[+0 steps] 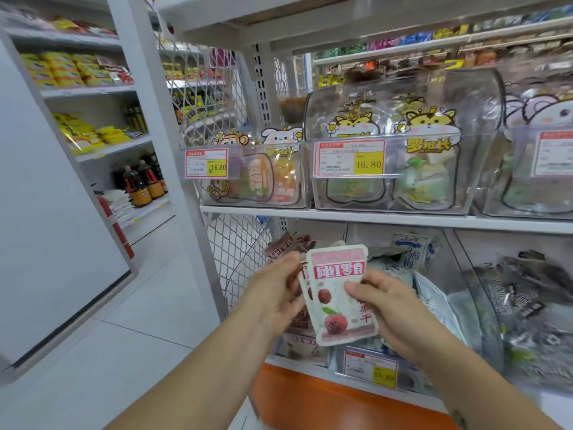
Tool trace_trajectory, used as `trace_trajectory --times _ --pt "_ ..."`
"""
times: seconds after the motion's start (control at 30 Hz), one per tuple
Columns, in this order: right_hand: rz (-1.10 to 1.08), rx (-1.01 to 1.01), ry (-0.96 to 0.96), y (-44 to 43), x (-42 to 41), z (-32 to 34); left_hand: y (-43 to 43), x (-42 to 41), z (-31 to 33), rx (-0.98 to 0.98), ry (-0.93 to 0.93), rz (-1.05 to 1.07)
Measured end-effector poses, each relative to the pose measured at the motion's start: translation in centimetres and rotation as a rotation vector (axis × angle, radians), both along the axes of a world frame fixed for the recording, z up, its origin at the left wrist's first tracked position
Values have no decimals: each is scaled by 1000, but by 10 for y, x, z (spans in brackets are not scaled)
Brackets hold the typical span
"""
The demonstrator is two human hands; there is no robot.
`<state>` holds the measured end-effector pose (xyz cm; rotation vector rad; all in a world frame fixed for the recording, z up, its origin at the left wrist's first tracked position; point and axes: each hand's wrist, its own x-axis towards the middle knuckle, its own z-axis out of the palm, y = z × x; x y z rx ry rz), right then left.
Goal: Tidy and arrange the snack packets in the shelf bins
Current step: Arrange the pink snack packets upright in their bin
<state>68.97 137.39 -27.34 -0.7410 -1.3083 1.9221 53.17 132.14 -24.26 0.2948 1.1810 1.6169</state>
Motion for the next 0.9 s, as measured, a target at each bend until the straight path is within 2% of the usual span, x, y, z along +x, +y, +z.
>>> trace_trajectory --times 0.1,0.23,0.27,0.4,0.5,0.6,0.7,0.8,0.9 --pt "-30 24 -2 3 3 2 9 9 1 33 22 -37" --pt "-281 62 -71 19 8 -7 15 9 -4 102 157 -32" --pt "-348 55 -87 24 10 -11 17 5 -10 96 261 -33" --pt "-495 -90 -84 47 16 -24 25 -20 -34 -46 993 4" --pt "-473 -204 -41 59 15 -29 41 -35 -42 -42 1303 -56" --pt "-432 -256 10 67 12 -32 65 -42 -40 -133 1611 -181" --pt "-439 -260 13 71 5 -29 90 -47 -35 -197 1766 -329" --pt "-436 -252 34 76 1 -29 104 -50 -34 -200 1797 -573" --pt "-434 -242 32 78 1 -28 103 -57 -36 -158 1798 -705"
